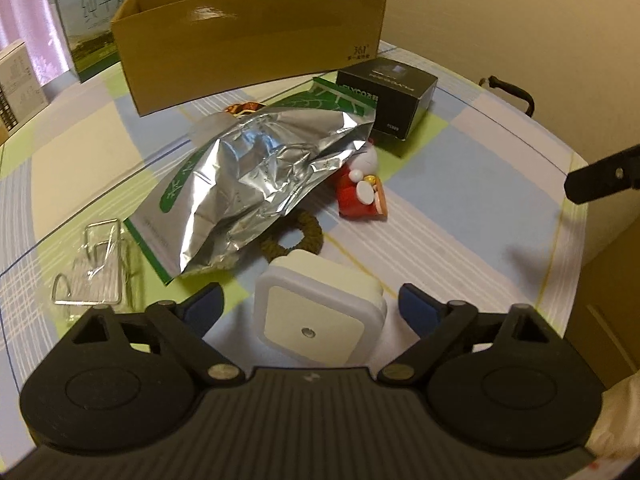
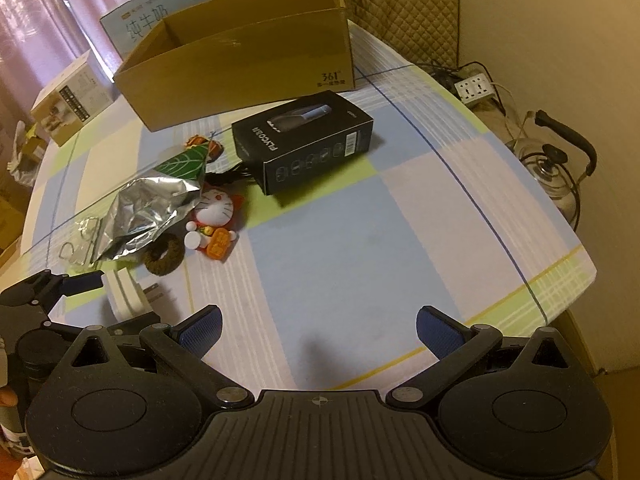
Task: Organize objects
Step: 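Grasp the white square night light with the left tool while the right tool approaches the red figure, then lift the night light with the left tool while the right tool grasps the red Doraemon figure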
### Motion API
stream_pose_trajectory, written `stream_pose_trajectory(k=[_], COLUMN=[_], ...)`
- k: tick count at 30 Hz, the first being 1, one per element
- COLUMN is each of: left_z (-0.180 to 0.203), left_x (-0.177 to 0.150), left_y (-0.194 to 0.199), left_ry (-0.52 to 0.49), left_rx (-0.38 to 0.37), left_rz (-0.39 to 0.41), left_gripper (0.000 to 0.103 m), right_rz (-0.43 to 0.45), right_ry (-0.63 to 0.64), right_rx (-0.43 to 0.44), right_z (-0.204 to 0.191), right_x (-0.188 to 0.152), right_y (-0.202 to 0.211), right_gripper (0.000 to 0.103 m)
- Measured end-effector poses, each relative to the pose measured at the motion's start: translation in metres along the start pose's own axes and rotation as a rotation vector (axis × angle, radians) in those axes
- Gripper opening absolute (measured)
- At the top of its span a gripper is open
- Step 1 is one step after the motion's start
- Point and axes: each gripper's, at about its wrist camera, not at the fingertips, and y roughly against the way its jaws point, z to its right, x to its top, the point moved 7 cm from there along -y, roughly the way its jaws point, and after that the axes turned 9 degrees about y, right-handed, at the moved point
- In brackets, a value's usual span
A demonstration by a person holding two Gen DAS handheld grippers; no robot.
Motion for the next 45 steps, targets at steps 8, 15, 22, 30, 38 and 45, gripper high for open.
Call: stream_pose_trajectory(k=[8,15,22,30,38,45], left_z=[0.005,0.001,-0.025,-0.065,-0.093,-0.095], left_x=[-0.003,-0.003,0.001,0.003,-0.014,-0.025], left_y=[-0.002,0.018,0.049,0.085,0.106,0.109], left_ry=[-0.047,0.015,0.171,0.382,0.521,0.554], left_rx=[-0.007,0.025,0.128,0.282,0.404,0.425], left_rz=[0.013,0.065,0.094,0.123,0.108,0.088], left_gripper=[0.064,0.064,0.064,0.064,0.064,0.064], right_rz=[-0.008,0.018,0.006,0.001,-0.008,-0.019], right_ry=[0.012,0.086,0.190,0.247,0.262,0.267], right_rx=[0.014,0.095,0.236,0.295,0.299,0.289], right_z=[-0.006,-0.023,-0.054,-0.068,-0.071,-0.076], right_x=[0.009,0.024,0.040,0.057,0.070,0.070], right_y=[-0.009,-0.016,-0.041,-0.087,-0.118,-0.138], right_gripper=[0.101,0.096,0.076,0.065,0.064,0.053])
